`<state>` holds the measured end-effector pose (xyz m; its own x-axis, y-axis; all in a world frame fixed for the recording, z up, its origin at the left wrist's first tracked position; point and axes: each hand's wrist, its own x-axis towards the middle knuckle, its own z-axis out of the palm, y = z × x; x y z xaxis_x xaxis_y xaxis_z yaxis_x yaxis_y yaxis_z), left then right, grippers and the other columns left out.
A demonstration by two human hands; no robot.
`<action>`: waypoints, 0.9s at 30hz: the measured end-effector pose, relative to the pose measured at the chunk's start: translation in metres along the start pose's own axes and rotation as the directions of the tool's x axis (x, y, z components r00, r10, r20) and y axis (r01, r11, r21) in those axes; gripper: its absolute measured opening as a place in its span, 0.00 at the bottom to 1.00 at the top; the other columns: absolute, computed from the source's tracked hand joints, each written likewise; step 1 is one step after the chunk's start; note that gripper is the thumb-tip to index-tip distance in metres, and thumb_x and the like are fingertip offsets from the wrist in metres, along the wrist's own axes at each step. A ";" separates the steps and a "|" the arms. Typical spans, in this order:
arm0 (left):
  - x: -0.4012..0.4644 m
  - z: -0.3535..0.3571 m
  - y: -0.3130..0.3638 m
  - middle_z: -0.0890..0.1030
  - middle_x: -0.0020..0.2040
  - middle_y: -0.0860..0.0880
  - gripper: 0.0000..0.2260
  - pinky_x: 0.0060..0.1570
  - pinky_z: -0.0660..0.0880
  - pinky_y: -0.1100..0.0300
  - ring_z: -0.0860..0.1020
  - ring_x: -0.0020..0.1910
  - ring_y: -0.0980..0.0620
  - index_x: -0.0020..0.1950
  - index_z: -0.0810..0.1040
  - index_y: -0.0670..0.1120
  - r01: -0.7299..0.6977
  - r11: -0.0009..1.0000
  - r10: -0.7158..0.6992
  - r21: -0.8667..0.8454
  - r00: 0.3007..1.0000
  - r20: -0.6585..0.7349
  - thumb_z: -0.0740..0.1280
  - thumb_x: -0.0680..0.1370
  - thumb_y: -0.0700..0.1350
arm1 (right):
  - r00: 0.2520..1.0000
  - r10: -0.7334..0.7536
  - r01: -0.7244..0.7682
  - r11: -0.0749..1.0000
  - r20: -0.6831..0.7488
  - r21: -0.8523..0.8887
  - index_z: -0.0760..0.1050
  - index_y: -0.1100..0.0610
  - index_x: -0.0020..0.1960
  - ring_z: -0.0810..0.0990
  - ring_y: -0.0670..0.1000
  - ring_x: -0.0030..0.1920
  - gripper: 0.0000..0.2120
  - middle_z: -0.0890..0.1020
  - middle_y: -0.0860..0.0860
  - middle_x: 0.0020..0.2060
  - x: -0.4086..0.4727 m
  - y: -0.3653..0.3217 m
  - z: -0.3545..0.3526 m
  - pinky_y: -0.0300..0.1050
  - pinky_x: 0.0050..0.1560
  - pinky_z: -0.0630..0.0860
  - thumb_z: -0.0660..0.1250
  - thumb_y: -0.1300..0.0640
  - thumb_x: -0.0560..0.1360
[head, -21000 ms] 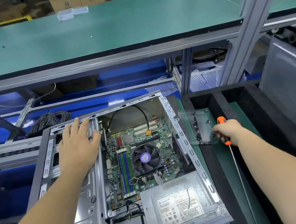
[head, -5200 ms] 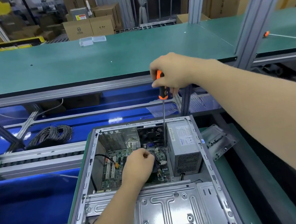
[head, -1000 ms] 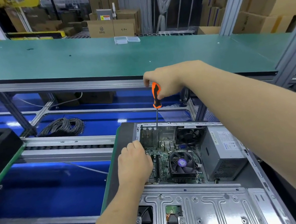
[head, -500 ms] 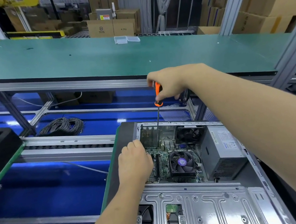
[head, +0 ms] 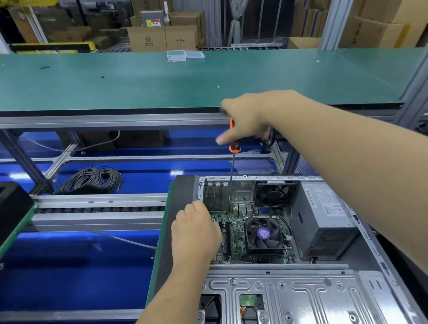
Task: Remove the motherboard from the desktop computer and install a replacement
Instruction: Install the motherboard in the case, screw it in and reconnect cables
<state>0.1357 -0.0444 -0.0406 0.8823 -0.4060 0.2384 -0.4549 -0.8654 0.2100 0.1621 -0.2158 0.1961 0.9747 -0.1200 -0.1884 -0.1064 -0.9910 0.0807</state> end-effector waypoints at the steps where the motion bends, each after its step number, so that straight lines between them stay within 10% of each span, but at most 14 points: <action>1: 0.000 0.000 0.000 0.74 0.46 0.49 0.07 0.44 0.71 0.58 0.71 0.43 0.50 0.52 0.68 0.47 0.000 1.000 0.000 -0.001 1.000 -0.002 0.60 0.78 0.49 | 1.000 0.018 -0.019 0.999 -0.013 -0.038 0.71 0.60 0.49 0.79 0.55 0.30 0.22 0.76 0.54 0.37 0.000 0.000 0.000 0.47 0.32 0.74 0.62 0.39 0.80; 11: 0.001 -0.003 0.001 0.75 0.46 0.50 0.07 0.44 0.73 0.57 0.71 0.43 0.51 0.52 0.69 0.47 -0.001 1.000 0.001 -0.022 1.000 -0.010 0.61 0.78 0.49 | 0.998 -0.052 0.052 0.999 0.018 0.011 0.74 0.56 0.58 0.82 0.59 0.44 0.13 0.80 0.55 0.50 0.001 0.002 0.000 0.54 0.46 0.81 0.66 0.48 0.80; 16: 0.000 -0.003 0.001 0.75 0.47 0.49 0.09 0.46 0.74 0.57 0.74 0.46 0.50 0.53 0.69 0.47 -0.013 1.000 0.013 -0.023 1.000 -0.010 0.60 0.78 0.50 | 1.000 0.006 -0.007 0.998 -0.020 -0.058 0.75 0.59 0.49 0.79 0.55 0.35 0.19 0.80 0.57 0.45 0.000 0.004 0.001 0.46 0.36 0.74 0.61 0.43 0.81; 20: 0.000 -0.004 0.001 0.75 0.47 0.50 0.09 0.46 0.75 0.57 0.74 0.46 0.50 0.53 0.69 0.47 -0.014 0.999 0.014 -0.031 1.000 -0.006 0.60 0.78 0.51 | 0.996 -0.055 0.051 0.996 0.063 0.069 0.68 0.52 0.64 0.84 0.59 0.39 0.19 0.77 0.53 0.53 -0.001 0.009 0.000 0.52 0.43 0.81 0.68 0.47 0.77; 23: -0.001 -0.005 0.002 0.74 0.46 0.50 0.09 0.45 0.74 0.57 0.74 0.45 0.50 0.52 0.68 0.47 -0.013 1.000 0.012 -0.028 1.000 -0.013 0.60 0.78 0.51 | 0.999 0.032 -0.032 0.999 -0.038 0.002 0.74 0.60 0.51 0.83 0.58 0.30 0.23 0.82 0.58 0.42 -0.003 0.007 -0.002 0.48 0.35 0.79 0.60 0.39 0.80; 27: 0.000 -0.005 0.001 0.70 0.43 0.51 0.08 0.44 0.74 0.57 0.72 0.43 0.50 0.49 0.65 0.48 -0.015 1.000 0.015 -0.013 1.000 -0.004 0.60 0.78 0.51 | 0.997 -0.064 0.065 0.997 -0.033 0.045 0.74 0.54 0.59 0.83 0.60 0.45 0.10 0.79 0.53 0.48 0.000 0.005 0.001 0.54 0.50 0.80 0.63 0.54 0.79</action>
<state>0.1343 -0.0441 -0.0353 0.8750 -0.4176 0.2448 -0.4695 -0.8553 0.2190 0.1618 -0.2210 0.1958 0.9855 -0.0547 -0.1608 -0.0515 -0.9984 0.0241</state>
